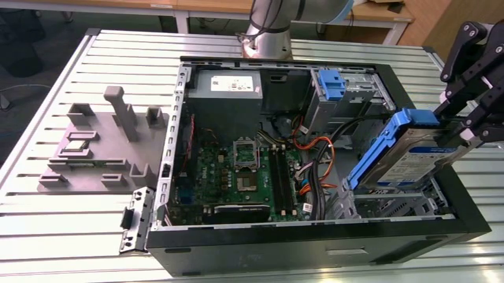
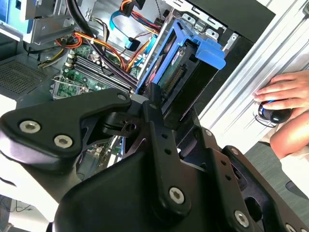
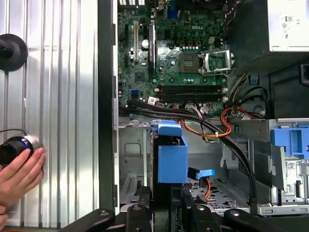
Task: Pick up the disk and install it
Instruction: 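Insert the disk into the insertion slot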
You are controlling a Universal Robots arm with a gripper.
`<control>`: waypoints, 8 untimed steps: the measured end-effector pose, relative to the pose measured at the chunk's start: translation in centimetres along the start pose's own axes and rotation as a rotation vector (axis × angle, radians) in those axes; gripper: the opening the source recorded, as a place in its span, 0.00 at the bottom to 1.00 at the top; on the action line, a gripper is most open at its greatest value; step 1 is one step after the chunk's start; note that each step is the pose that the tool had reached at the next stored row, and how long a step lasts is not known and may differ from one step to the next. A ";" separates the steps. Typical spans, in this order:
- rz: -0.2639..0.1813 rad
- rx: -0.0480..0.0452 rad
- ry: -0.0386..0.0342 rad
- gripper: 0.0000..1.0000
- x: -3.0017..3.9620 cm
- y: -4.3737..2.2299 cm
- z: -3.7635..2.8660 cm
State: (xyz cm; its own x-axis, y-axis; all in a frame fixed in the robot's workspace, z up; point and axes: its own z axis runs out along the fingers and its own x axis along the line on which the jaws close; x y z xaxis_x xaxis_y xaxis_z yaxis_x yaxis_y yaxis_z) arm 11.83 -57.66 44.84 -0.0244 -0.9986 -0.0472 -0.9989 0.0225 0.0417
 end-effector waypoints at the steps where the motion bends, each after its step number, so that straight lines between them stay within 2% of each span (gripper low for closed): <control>1: 0.000 0.0000 0.0000 0.35 0.00 0.00 0.10; 8: 0.000 0.0000 0.0004 0.35 0.05 -0.04 1.02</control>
State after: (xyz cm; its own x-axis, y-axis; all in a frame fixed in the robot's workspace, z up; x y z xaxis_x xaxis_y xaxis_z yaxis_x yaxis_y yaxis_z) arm 11.83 -57.66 43.83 -0.0245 -0.9986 -0.0468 -0.9989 0.0225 0.0417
